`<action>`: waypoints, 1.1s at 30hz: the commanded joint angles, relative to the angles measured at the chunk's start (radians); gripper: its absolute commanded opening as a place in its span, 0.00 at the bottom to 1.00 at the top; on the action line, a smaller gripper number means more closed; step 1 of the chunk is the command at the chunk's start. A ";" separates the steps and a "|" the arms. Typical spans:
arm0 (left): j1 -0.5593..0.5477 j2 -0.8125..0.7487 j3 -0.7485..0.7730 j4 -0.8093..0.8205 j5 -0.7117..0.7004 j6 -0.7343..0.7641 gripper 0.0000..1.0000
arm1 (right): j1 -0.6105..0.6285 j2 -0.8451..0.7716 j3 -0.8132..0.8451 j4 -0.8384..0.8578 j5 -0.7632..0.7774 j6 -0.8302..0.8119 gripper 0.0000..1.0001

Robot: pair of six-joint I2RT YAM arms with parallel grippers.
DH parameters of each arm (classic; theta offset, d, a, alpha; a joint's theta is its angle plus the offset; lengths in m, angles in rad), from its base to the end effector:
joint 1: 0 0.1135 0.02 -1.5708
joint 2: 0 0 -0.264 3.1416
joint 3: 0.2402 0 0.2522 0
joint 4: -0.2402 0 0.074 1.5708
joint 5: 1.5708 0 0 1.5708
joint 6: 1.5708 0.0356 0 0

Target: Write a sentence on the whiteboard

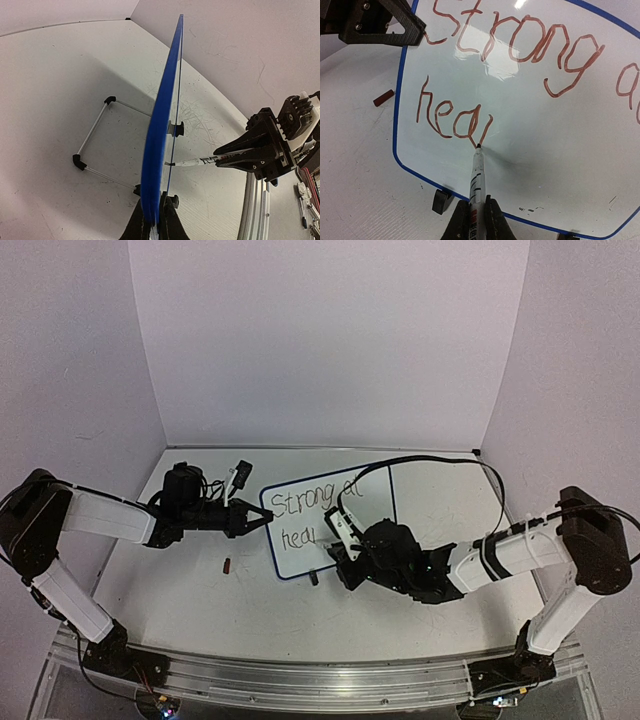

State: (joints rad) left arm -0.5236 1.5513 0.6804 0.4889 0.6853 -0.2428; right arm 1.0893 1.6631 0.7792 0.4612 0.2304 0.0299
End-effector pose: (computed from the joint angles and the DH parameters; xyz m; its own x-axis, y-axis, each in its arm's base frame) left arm 0.2596 -0.1759 0.1909 -0.5287 0.0903 -0.8440 0.7918 0.4106 -0.4521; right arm 0.1671 0.3021 0.1804 -0.2128 -0.3444 -0.9144 -0.7604 0.6461 -0.0664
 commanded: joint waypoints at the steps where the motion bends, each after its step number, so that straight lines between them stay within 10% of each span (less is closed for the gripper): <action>1: 0.016 -0.020 0.004 -0.065 -0.105 0.045 0.00 | -0.007 0.021 0.043 0.045 0.048 -0.002 0.00; 33: 0.016 -0.025 -0.003 -0.067 -0.117 0.051 0.00 | -0.027 -0.134 -0.065 0.140 0.038 0.000 0.00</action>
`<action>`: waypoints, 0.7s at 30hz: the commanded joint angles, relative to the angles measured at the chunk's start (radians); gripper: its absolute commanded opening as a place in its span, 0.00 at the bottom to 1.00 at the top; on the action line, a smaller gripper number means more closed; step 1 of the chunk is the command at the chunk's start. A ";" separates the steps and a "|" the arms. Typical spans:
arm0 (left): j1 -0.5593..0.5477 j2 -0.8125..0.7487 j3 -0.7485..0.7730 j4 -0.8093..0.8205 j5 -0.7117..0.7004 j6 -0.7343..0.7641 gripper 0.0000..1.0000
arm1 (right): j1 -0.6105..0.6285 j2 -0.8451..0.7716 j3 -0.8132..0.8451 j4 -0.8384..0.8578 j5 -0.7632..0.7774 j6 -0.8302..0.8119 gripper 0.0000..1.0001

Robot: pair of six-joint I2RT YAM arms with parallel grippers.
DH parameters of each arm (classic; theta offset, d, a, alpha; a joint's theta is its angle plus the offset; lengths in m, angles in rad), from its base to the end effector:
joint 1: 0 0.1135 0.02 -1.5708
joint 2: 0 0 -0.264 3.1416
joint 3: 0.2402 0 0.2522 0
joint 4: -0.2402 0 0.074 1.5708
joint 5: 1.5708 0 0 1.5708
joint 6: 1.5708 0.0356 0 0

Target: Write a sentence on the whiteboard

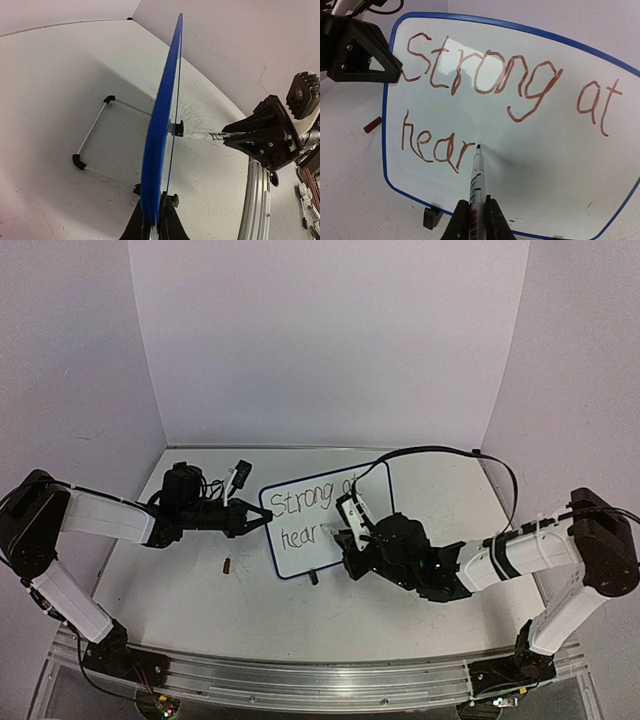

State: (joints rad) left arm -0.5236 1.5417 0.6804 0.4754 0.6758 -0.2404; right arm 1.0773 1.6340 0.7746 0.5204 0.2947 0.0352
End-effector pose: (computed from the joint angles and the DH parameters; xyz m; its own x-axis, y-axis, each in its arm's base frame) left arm 0.2588 -0.1751 0.1923 -0.5290 0.0909 -0.8438 0.7887 0.4196 -0.4493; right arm 0.1720 0.2980 0.1947 -0.1825 -0.2682 -0.9459 -0.7070 0.7044 -0.0633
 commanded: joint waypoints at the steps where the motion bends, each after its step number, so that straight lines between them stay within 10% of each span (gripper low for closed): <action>1: 0.015 -0.014 -0.002 -0.055 -0.108 0.049 0.00 | -0.015 -0.103 -0.058 0.084 -0.033 -0.008 0.00; 21: 0.016 -0.007 0.010 -0.058 -0.098 0.049 0.00 | -0.030 0.016 0.056 0.062 0.017 -0.026 0.00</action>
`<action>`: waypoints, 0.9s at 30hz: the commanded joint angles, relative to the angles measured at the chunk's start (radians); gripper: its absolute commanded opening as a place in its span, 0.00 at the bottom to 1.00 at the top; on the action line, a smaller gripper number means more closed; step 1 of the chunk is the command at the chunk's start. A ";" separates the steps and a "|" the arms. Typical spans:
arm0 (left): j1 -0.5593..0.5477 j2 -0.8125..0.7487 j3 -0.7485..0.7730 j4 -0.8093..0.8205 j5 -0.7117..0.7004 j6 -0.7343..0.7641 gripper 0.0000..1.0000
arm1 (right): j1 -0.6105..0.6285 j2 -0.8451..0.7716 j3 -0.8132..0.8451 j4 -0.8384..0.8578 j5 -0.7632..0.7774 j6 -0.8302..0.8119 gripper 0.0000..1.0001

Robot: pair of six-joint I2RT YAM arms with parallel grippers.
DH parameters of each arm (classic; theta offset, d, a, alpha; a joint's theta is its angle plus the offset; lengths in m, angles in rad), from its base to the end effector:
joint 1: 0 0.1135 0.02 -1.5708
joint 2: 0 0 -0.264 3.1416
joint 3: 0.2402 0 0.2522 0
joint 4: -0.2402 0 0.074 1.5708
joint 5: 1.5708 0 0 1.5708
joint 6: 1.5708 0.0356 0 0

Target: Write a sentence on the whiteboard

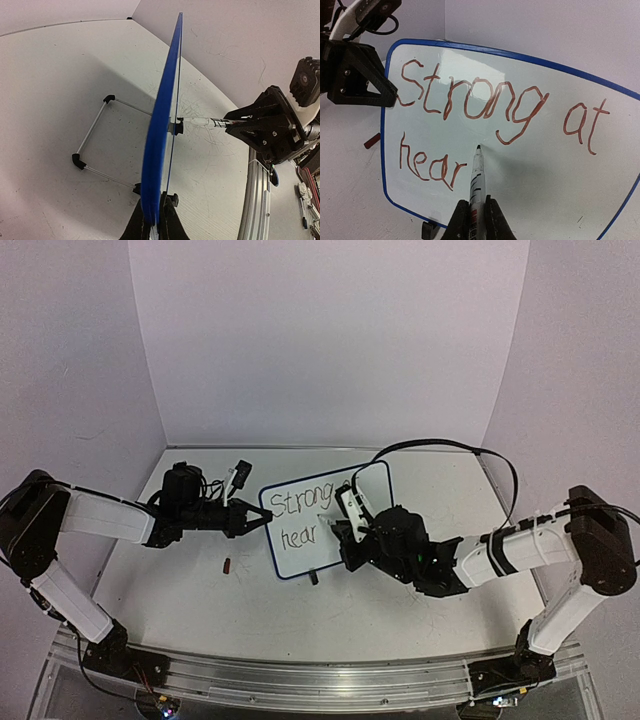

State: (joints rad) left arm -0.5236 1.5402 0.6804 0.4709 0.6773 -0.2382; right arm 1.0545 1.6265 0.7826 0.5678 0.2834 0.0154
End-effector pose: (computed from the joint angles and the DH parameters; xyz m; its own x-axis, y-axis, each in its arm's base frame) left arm 0.2585 -0.1750 0.1923 -0.5295 0.0934 -0.8431 0.7892 0.4188 -0.4492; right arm 0.1797 0.2963 0.2044 -0.1454 -0.2261 -0.9632 -0.7000 0.7115 -0.0614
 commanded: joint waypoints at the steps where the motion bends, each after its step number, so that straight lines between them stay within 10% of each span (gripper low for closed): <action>1: 0.016 -0.006 0.010 -0.054 -0.100 0.048 0.00 | -0.008 0.027 0.050 0.009 0.030 -0.005 0.00; 27: 0.015 -0.003 0.013 -0.058 -0.100 0.052 0.00 | 0.006 0.020 -0.022 -0.070 -0.006 0.084 0.00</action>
State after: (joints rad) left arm -0.5236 1.5402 0.6804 0.4702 0.6765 -0.2382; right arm 1.0587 1.6459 0.7829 0.5293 0.2742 0.0717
